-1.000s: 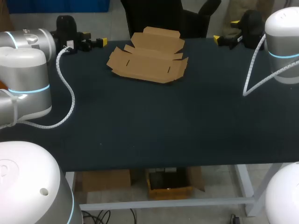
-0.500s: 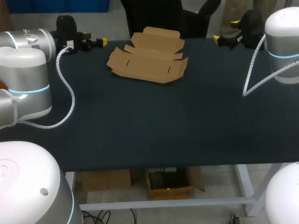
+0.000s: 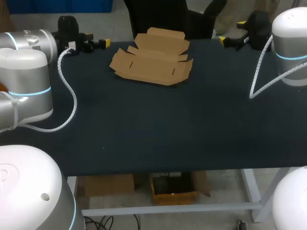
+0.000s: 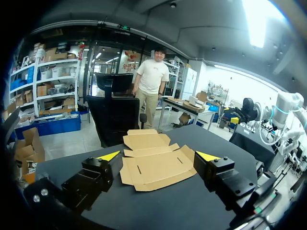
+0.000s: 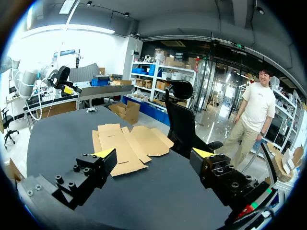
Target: Assemble the packaging by folding the flat box into shape, placing the metal phone stand inside, and closing the box properly
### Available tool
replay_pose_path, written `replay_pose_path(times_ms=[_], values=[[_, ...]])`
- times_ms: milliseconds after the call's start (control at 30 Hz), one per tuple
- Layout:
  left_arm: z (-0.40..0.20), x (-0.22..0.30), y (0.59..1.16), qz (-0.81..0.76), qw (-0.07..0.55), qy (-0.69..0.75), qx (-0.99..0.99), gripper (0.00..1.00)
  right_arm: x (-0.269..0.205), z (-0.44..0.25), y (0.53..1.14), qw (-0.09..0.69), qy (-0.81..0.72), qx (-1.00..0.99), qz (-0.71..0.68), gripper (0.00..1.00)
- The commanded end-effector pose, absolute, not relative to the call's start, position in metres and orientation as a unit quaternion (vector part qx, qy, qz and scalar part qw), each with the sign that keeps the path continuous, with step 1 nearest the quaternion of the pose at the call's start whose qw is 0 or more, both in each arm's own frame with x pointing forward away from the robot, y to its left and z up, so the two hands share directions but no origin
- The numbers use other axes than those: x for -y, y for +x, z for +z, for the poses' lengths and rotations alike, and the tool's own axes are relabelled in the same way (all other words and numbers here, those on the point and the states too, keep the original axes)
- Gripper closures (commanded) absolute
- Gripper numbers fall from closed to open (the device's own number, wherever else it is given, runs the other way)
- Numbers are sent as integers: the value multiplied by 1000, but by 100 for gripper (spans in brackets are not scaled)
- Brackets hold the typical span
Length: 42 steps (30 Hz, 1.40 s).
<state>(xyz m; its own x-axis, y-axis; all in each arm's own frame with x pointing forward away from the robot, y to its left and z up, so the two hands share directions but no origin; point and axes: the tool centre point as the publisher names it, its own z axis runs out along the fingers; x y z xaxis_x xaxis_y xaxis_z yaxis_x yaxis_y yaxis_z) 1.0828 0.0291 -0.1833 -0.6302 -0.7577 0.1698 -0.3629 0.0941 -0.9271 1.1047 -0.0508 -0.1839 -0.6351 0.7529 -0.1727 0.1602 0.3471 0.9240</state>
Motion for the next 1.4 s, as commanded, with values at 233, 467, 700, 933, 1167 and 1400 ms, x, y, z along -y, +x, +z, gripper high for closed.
replay_pose_path(times_ms=[233,467,700,933,1167,1400], values=[[-177,-24,1078,-523,169,-412,-726,0,59,-186,1105,233,349,-777,469,0],[-174,-23,1075,-508,157,-427,-731,0,61,-189,1097,184,405,-768,461,0],[-172,-26,1071,-483,142,-454,-735,0,63,-192,1089,138,457,-758,445,0],[-175,-29,1054,-441,124,-499,-735,0,74,-200,1071,83,533,-754,375,0],[-191,-29,1036,-371,79,-539,-752,0,82,-210,1048,20,568,-747,345,0],[-215,-32,1018,-323,17,-574,-753,0,88,-223,1030,-38,575,-747,333,0]])
